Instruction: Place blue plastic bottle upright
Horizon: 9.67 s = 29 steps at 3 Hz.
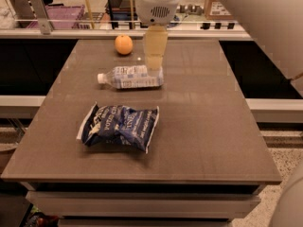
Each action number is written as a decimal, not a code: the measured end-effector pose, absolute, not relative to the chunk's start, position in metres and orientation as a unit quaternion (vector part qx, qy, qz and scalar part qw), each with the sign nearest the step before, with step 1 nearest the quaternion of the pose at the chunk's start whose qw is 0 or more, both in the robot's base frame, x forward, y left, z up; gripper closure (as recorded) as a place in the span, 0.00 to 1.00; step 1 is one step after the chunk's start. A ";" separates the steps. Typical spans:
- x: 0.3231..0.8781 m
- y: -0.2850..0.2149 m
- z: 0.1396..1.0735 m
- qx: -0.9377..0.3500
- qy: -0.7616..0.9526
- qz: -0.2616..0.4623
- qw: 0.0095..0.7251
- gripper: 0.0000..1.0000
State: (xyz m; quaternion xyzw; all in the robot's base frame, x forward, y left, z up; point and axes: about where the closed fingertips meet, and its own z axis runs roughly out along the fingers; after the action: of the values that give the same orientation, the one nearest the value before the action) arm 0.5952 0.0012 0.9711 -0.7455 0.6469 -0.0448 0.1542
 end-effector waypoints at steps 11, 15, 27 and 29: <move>0.632 0.062 0.844 -0.731 0.677 -0.021 0.082 0.41; 0.635 0.065 0.839 -0.732 0.675 -0.018 0.087 1.00; 0.626 0.054 0.954 -0.565 0.638 0.274 0.446 1.00; 0.653 0.036 0.962 -0.506 0.643 0.290 0.496 1.00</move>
Offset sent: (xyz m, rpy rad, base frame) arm 0.0310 0.0048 -0.0781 -0.1492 0.0732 -0.0909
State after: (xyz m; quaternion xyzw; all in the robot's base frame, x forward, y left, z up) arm 0.6528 0.0364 0.9618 -0.5063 0.6433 0.2897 0.4959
